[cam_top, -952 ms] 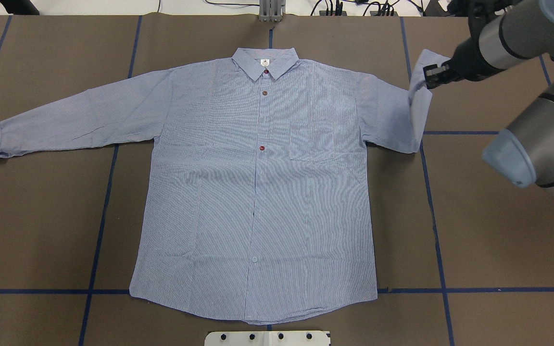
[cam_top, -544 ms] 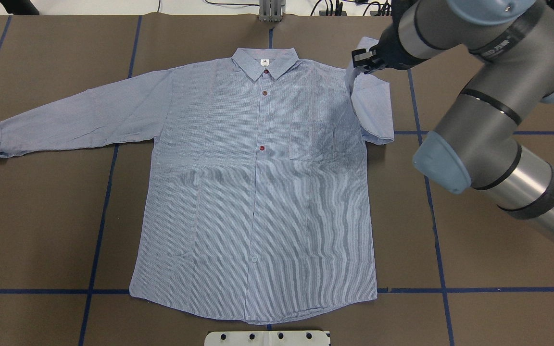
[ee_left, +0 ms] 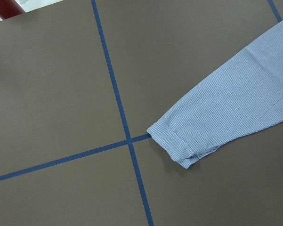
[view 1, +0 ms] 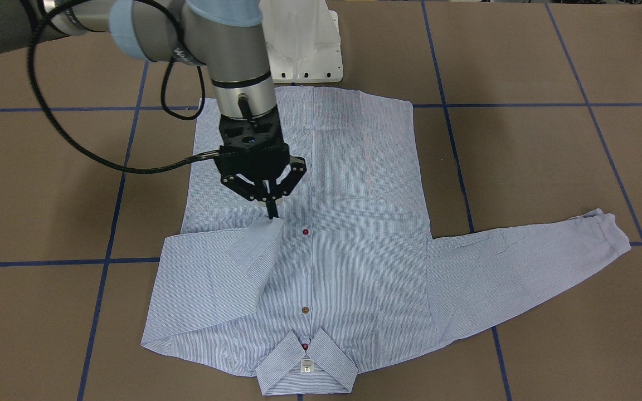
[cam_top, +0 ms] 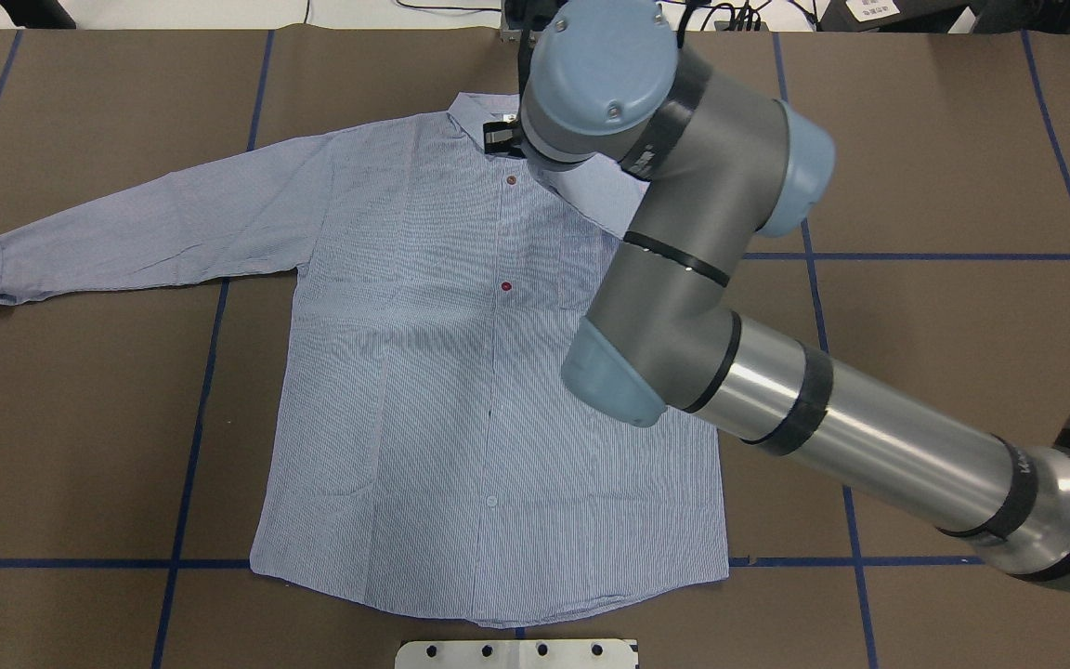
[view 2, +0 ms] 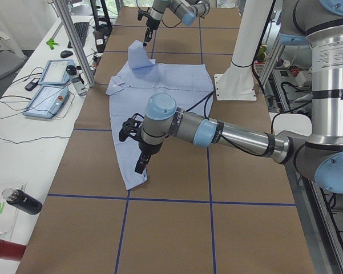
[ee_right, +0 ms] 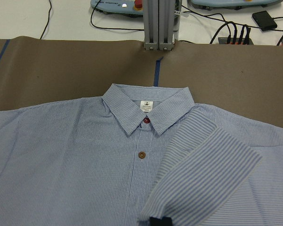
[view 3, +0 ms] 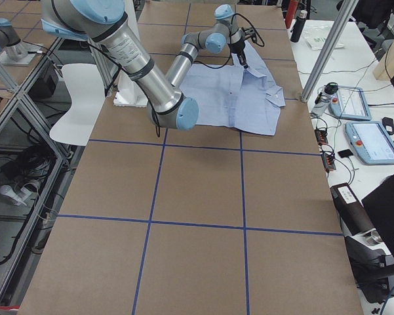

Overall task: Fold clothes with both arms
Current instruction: 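Lift the grasped sleeve with the right gripper and carry it across the shirt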

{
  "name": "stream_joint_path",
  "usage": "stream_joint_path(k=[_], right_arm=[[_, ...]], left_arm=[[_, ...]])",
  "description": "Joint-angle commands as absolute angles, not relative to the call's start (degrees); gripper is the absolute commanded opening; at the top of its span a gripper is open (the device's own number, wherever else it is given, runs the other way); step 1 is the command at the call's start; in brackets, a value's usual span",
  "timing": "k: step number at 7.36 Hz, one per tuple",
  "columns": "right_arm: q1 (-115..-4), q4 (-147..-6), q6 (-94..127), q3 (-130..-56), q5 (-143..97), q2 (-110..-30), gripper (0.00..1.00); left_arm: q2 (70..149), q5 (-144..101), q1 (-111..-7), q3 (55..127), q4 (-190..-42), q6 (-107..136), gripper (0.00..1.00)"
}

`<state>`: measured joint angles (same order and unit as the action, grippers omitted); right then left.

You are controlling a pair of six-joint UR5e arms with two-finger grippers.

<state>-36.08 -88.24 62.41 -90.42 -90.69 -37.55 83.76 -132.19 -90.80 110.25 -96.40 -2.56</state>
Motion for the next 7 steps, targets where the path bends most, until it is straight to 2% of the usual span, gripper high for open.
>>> stream_joint_path(k=[1,2,3,4,5,6,7], right_arm=[[-31.6,-89.2,67.2,-79.0,-85.5,-29.1,0.0],[-30.3,-89.3,69.9,-70.4,-84.4,-23.3,0.0],[-29.6,-89.1,70.7,-65.6,-84.1,-19.9,0.12],[-29.0,-89.1,74.5,-65.1,-84.0,-19.9,0.93],[-29.0,-88.9,75.7,-61.7,-83.7,-17.3,0.99],[-29.2,-88.9,75.9,-58.6,-83.8,-14.1,0.99],[-29.3,-89.0,76.3,-58.6,-84.4,-13.7,0.99]], left_arm=[[83.8,-132.2,-90.8,109.9,-96.3,-2.5,1.0],[83.7,-132.2,-90.9,109.9,-96.3,-2.6,1.0],[83.7,-132.2,-90.9,109.9,-96.3,-2.5,1.0],[83.7,-132.2,-90.8,109.8,-96.3,-2.5,1.0],[83.7,-132.2,-90.9,109.9,-96.3,-2.5,1.0],[83.7,-132.2,-90.9,109.9,-96.3,-2.6,1.0],[83.0,-132.2,-90.8,110.0,-96.4,-2.7,1.0]])
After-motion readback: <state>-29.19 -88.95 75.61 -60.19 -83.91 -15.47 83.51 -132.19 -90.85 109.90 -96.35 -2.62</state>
